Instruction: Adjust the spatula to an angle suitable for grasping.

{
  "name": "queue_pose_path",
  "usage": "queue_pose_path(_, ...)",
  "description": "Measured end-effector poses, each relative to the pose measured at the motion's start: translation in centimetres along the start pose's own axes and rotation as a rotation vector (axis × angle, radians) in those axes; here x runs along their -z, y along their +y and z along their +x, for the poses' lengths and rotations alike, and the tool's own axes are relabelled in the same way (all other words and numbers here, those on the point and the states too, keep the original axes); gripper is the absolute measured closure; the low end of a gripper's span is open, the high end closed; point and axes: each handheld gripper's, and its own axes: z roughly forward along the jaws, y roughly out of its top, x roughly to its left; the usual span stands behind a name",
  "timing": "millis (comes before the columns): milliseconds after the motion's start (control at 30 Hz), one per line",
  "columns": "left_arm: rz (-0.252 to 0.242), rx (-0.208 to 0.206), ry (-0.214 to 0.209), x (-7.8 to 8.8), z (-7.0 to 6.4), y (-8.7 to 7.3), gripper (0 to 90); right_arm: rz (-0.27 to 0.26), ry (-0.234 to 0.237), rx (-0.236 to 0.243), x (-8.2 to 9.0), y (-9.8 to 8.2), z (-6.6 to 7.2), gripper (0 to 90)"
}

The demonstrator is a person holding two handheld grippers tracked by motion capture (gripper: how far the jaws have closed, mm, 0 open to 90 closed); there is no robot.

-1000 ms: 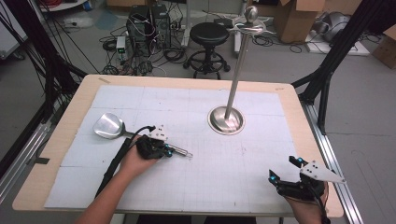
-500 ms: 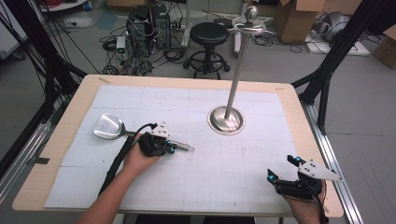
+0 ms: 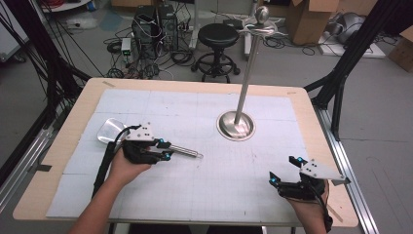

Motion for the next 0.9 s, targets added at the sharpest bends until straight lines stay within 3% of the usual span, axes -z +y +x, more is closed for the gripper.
queue_pose_path(333,-0.068,0.006,0.036,4.1,1.0,-1.0,47.1,0.000,0.024,0.009,-1.4,0.6,0.2,8.6)
queue_pose_path(567,-0.105,-0.008,0.021,5.1,1.0,-1.5,33.0,-0.002,0.044,0.018,-2.1,1.0,0.6,8.6)
queue_pose_path(733,-0.127,-0.021,0.005,5.5,0.9,-1.9,30.1,-0.004,0.046,0.014,-2.3,1.0,0.4,8.6)
queue_pose_path(900,-0.140,-0.006,0.013,5.8,1.1,-2.2,27.2,-0.004,0.053,0.011,-2.8,1.1,0.4,8.6)
